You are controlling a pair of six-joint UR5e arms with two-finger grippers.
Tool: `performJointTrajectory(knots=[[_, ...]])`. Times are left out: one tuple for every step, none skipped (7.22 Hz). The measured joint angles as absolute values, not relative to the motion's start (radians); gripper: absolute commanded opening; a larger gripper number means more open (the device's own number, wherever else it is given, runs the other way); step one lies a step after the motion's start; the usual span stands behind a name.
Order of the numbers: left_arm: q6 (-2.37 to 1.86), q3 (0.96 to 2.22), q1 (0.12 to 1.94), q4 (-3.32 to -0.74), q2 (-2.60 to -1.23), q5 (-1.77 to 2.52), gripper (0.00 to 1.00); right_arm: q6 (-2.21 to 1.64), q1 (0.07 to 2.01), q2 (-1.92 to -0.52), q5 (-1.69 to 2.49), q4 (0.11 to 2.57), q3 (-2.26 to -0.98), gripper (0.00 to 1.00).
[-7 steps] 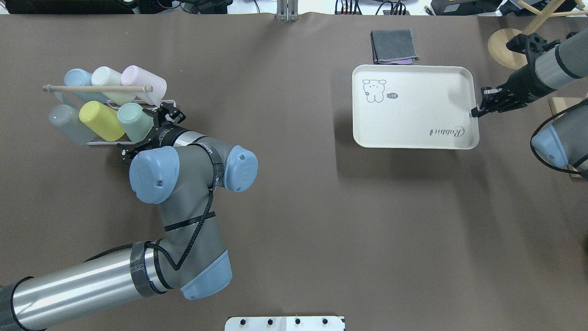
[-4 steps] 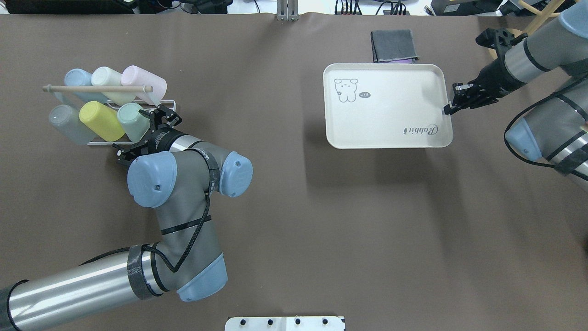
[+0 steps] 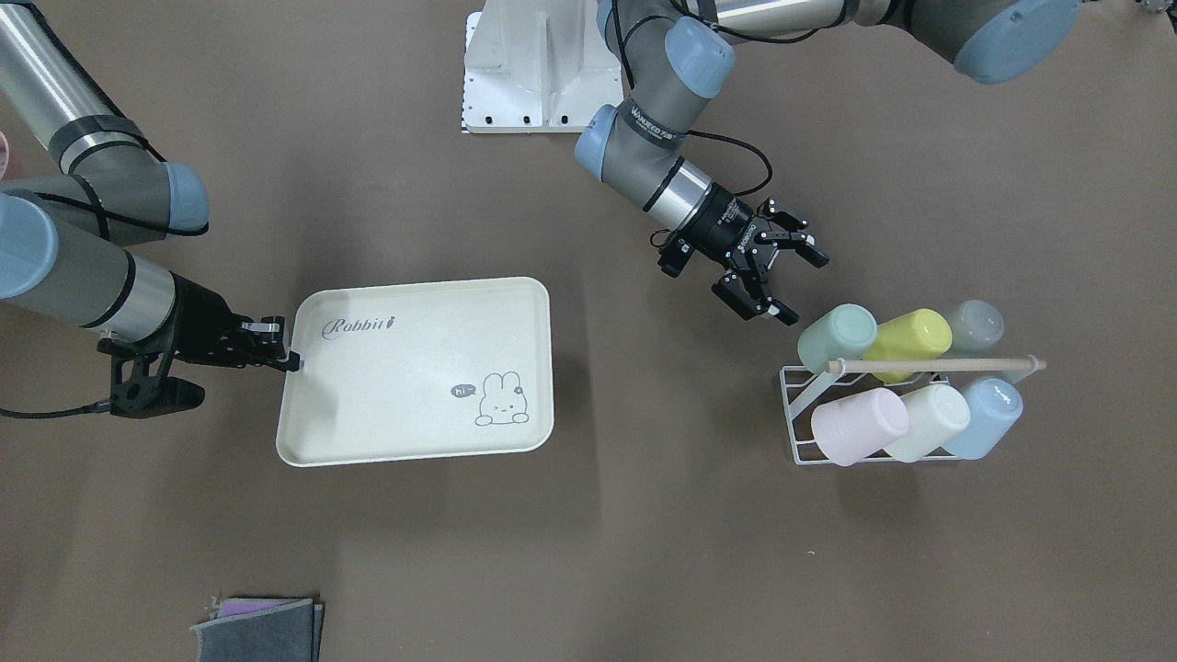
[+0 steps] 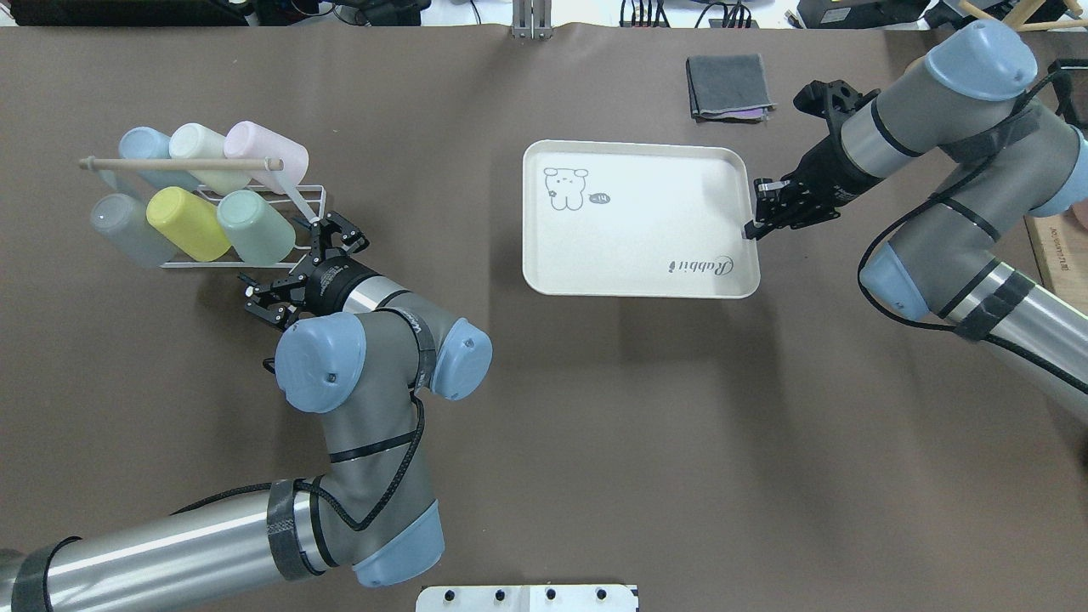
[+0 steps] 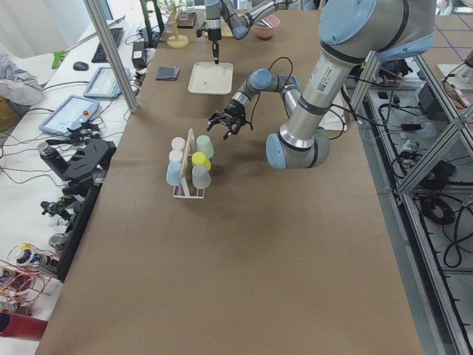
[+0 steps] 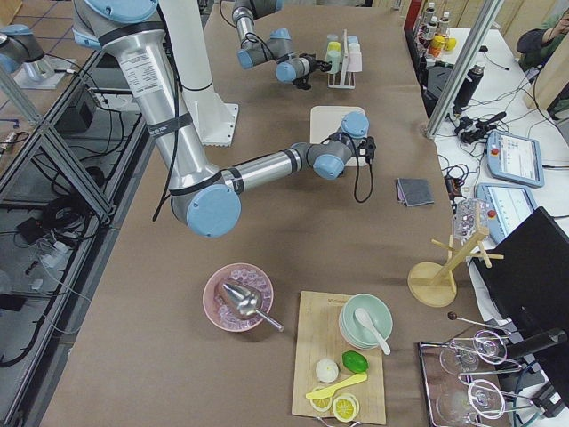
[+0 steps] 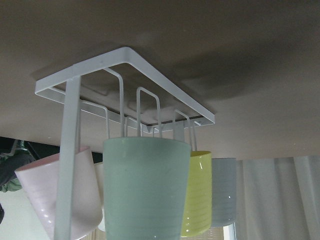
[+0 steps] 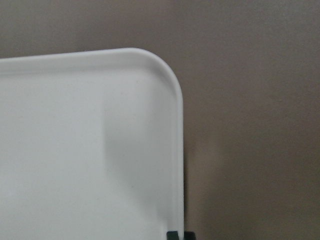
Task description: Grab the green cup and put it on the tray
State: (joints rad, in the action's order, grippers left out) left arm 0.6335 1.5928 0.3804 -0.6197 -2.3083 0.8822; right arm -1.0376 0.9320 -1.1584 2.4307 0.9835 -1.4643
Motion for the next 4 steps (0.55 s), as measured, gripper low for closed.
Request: performJointTrajectory(knots=[[0.633, 1.582, 0.373, -0.62, -2.306, 0.863, 0.97, -1.069, 0.906, -1.147, 2.415, 0.983, -1.468, 0.0], [0.633, 1.572, 0.37, -0.621, -2.298, 0.84, 0.97, -1.098, 0.881, -1.133, 2.401, 0.984, -1.469, 0.0], [0.632, 1.564, 0.369, -0.623, -2.289, 0.816, 0.97, -1.109, 0.866, -1.135, 2.396, 0.984, -1.471, 0.0], [0.632, 1.551, 0.369, -0.632, -2.281, 0.788, 0.97, -1.112, 0.857, -1.147, 2.392, 0.986, -1.473, 0.0]])
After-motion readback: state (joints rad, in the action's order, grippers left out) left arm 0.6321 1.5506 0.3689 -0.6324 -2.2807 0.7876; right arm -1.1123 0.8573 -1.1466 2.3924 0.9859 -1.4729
